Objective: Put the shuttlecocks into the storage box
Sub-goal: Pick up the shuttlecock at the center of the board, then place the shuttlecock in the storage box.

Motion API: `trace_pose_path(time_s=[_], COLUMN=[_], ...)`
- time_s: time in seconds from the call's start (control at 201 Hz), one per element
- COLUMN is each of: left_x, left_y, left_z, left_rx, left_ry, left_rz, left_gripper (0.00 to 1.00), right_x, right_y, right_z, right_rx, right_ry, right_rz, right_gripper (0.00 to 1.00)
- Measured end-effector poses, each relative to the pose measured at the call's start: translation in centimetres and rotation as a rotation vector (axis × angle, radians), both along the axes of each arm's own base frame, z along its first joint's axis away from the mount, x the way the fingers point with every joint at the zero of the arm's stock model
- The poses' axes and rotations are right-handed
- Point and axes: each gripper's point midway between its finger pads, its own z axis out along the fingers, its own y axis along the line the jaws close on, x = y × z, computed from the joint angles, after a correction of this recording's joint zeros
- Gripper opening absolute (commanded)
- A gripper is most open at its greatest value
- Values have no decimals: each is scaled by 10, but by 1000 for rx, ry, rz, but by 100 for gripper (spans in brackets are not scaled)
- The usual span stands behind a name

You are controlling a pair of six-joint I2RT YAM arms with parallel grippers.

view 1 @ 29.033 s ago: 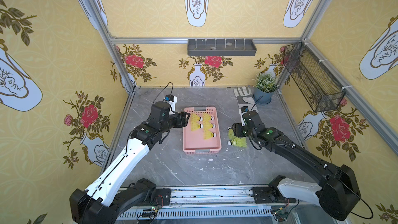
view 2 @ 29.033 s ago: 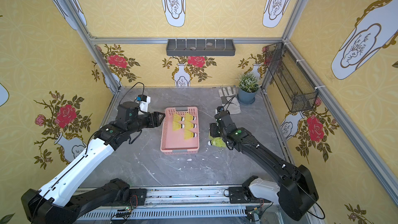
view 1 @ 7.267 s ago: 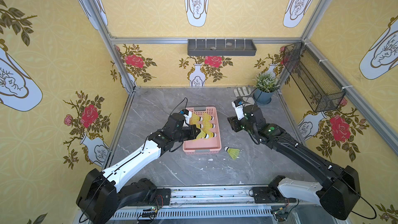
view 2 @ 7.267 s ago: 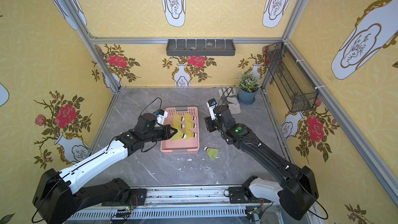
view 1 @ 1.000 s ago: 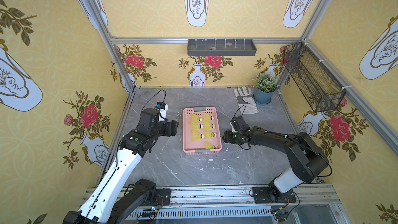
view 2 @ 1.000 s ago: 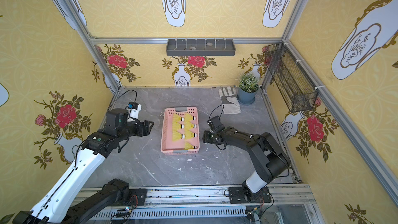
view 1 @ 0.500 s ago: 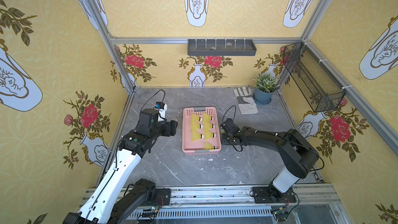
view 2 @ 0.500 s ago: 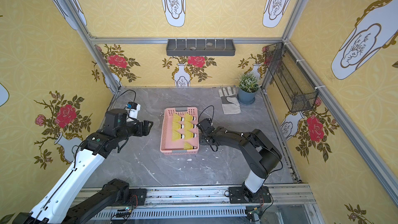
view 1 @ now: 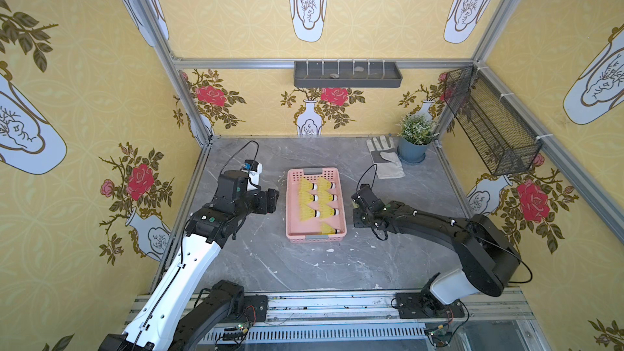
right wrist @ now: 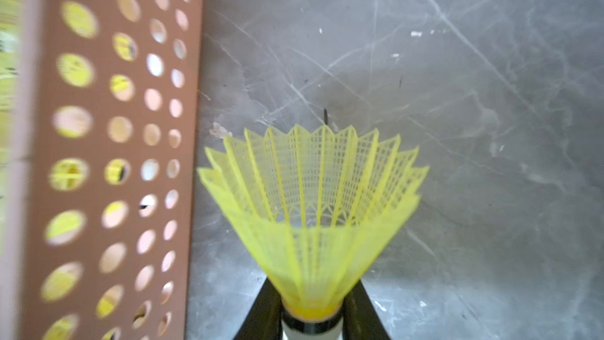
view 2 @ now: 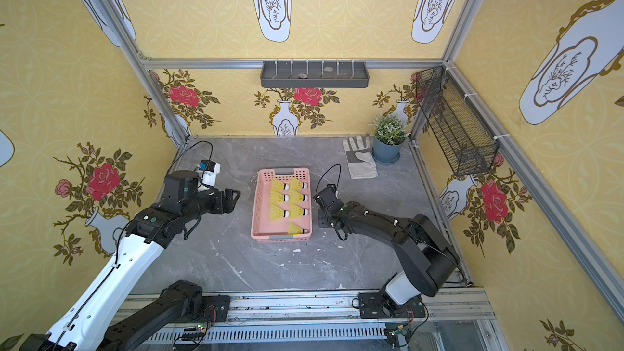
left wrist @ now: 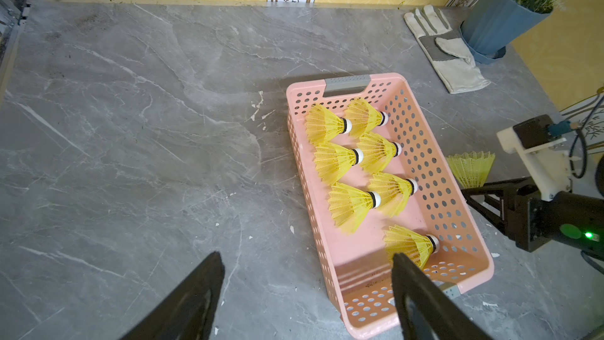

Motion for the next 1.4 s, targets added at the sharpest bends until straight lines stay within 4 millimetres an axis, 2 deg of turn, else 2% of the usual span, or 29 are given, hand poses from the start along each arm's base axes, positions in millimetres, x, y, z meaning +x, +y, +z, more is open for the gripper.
trace_pose_path(time_s=[0.179, 0.279, 0.443, 0.687, 0.822, 1.13, 1.404], left_x=[-1, 0, -3, -19, -28, -30, -35], left_y=[-33, -57, -88, -123, -133, -137, -147], left_z=[2, 10, 26, 50, 57, 51, 36], left_rx=[-120, -209, -288, -285, -260, -215, -205], left_ry=[40, 61, 63, 5, -30, -52, -3], left_rz=[-139, -234, -378, -580, -647, -691, -745], left_gripper=[76, 75, 74, 71, 67, 61, 42], right_x=[-4, -8, -22, -43, -50, -70, -75], right_y=[28, 48, 77, 106, 118, 127, 131], right_z=[56, 88, 118, 140, 149, 156, 156], right_rx=[122, 187, 272, 362, 393, 440, 452], right_ry=[-89, -124, -126, -83, -72, -30, -20], right_rz=[197, 320, 513, 719, 791, 884, 909], right_gripper=[24, 24, 24, 24, 24, 25, 26])
